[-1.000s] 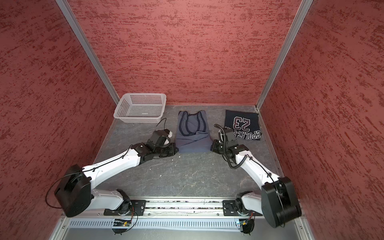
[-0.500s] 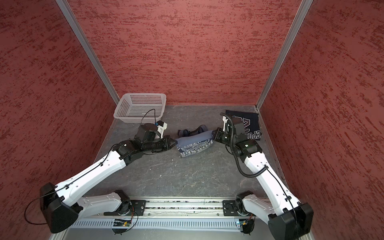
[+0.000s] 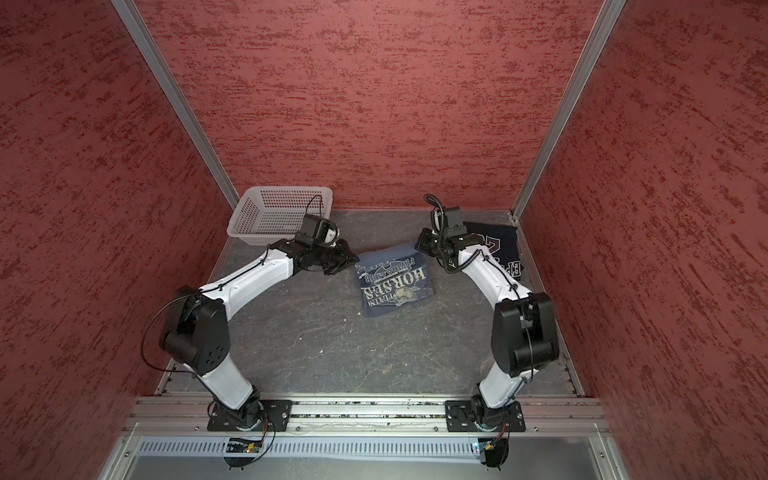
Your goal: Fold and stack the tank tops
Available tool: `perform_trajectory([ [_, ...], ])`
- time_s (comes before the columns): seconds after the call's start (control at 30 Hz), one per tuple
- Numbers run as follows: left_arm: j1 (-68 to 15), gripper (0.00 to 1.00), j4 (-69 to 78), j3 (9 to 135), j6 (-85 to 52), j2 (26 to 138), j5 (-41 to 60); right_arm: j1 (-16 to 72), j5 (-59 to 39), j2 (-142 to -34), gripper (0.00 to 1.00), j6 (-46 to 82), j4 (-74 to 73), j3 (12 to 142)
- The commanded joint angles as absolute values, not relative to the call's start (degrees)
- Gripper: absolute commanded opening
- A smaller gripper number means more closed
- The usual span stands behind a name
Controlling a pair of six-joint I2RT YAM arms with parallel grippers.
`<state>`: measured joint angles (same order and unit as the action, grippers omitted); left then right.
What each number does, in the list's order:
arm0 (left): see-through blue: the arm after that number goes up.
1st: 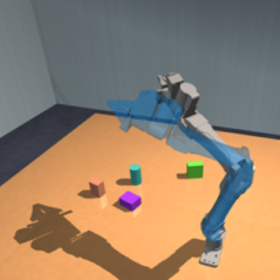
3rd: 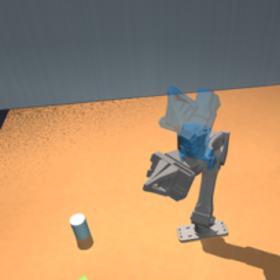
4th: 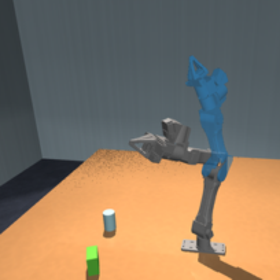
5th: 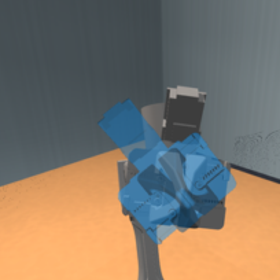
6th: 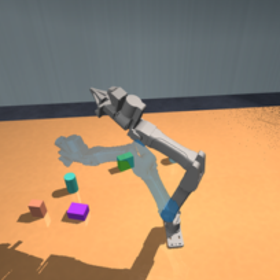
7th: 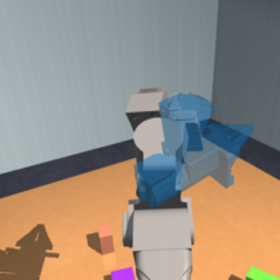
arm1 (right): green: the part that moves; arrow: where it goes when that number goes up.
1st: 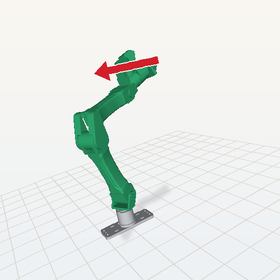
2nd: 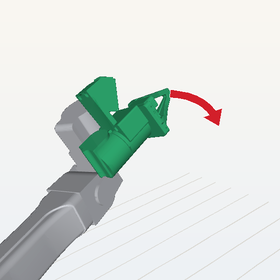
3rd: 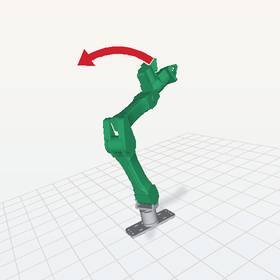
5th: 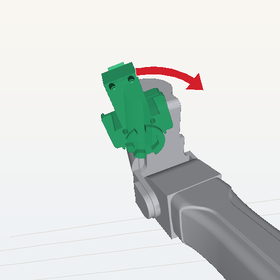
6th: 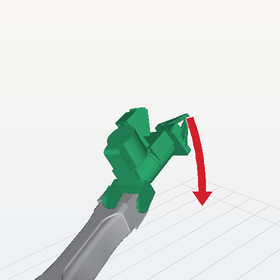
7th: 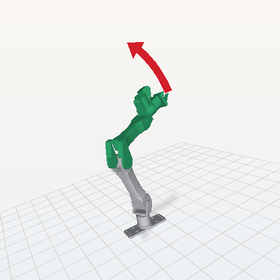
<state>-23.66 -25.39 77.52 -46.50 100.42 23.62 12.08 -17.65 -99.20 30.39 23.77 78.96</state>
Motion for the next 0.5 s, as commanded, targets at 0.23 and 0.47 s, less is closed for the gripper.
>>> perform_trajectory([
  [0.23,-17.99,0.39,-23.89,90.16,-49.4,116.13,25.89,10.82,-20.08,-117.46,0.25,27.41,21.47,98.69],
  [0.47,-16.7,0.69,-30.92,99.64,-43.29,119.99,17.03,10.81,-11.95,-123.78,0.42,23.43,27.68,107.53],
])
